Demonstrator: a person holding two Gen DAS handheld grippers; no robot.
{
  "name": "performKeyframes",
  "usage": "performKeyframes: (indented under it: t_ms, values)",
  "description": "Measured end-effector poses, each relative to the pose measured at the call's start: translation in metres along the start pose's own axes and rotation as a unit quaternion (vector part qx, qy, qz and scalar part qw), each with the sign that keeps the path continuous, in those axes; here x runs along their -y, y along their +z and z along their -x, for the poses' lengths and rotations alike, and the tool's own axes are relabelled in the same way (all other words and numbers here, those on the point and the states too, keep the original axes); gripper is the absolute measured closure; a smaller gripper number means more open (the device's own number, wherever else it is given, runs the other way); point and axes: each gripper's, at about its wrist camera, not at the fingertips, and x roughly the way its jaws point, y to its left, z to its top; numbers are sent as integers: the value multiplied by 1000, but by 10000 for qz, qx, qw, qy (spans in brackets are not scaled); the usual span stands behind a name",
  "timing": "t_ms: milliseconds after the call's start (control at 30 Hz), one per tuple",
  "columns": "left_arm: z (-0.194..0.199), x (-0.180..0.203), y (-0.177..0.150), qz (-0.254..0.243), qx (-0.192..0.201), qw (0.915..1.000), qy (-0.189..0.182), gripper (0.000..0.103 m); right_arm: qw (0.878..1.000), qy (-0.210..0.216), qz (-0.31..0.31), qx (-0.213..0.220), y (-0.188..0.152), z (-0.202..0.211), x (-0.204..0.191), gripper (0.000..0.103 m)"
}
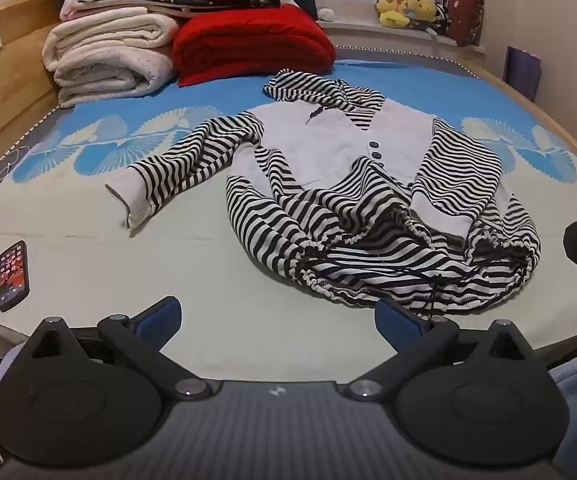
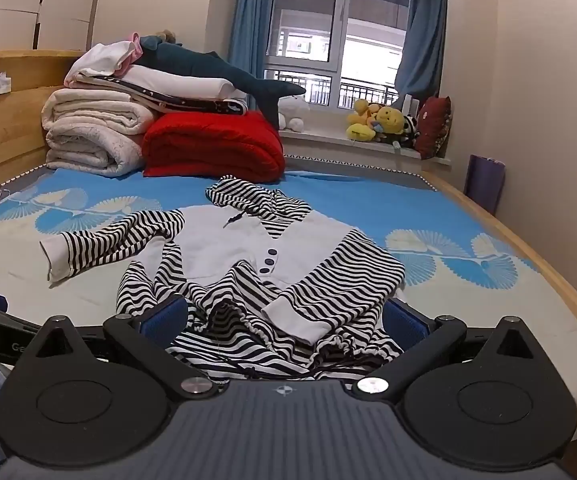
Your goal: Fold small clothes
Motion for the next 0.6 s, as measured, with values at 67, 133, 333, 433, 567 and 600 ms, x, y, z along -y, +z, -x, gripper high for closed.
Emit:
performKeyframes:
  t_ms: [67,133,333,433,567,600]
  values:
    - [-1,0,1,11,4,10000,-10,0,10000,-11,12,-16,0,-3,-2,1]
    - [-3,0,1,8,1,10000,-20,0,10000,-8,7,-14,-1,-4,-1,1]
    - [6,-2,0,-22,81,9999,-64,0,10000,-8,8,6,-1,-2,2,1]
    - [6,-1,1,-28,89,9999,-70,0,10000,-17,12,13,-1,-2,2,1]
    - [6,0,1,-62,86,9999,-82,0,10000,-26,15,2,-1,-3,1,1]
    - [6,1,1,-57,87,9999,-81,0,10000,-25,17,4,-2,-3,1,1]
